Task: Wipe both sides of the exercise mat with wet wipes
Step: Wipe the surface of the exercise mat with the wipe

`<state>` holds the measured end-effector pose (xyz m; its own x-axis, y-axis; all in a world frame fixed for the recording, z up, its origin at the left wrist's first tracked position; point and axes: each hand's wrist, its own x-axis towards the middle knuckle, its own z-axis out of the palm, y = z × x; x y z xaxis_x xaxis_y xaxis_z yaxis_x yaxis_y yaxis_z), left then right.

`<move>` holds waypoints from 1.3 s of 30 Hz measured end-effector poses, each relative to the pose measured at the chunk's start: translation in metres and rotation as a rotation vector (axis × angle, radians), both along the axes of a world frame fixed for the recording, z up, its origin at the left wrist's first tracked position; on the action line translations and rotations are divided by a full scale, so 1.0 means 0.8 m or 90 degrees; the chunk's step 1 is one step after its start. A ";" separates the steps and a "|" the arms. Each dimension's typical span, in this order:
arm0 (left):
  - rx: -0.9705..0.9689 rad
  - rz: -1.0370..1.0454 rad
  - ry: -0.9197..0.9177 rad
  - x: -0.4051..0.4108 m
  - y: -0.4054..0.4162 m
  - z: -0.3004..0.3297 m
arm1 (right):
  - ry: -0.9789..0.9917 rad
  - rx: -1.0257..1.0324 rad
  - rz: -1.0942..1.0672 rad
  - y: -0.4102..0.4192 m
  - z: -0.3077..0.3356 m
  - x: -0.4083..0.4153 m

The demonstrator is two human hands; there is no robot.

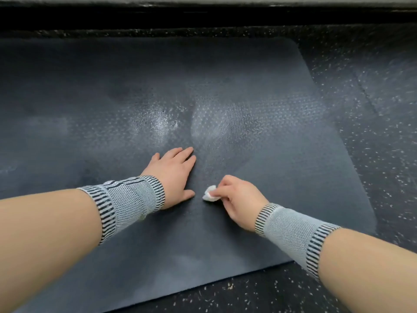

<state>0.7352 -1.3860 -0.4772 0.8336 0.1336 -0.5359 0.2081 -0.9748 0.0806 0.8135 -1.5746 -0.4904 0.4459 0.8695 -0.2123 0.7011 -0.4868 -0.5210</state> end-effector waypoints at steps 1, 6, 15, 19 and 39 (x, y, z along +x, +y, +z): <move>-0.001 -0.005 -0.006 -0.002 0.000 0.000 | -0.020 -0.004 -0.072 -0.006 -0.001 0.016; -0.002 -0.061 -0.018 -0.018 -0.013 -0.001 | -0.096 -0.038 -0.535 -0.011 -0.018 0.048; 0.007 -0.141 -0.004 -0.031 -0.032 0.001 | -0.047 0.056 -0.222 -0.032 0.000 -0.024; 0.009 -0.163 0.000 -0.044 -0.038 0.001 | -0.119 -0.040 -0.507 -0.030 -0.017 0.007; -0.012 -0.237 0.034 -0.068 -0.060 0.002 | -0.072 0.071 -0.262 -0.075 -0.006 -0.116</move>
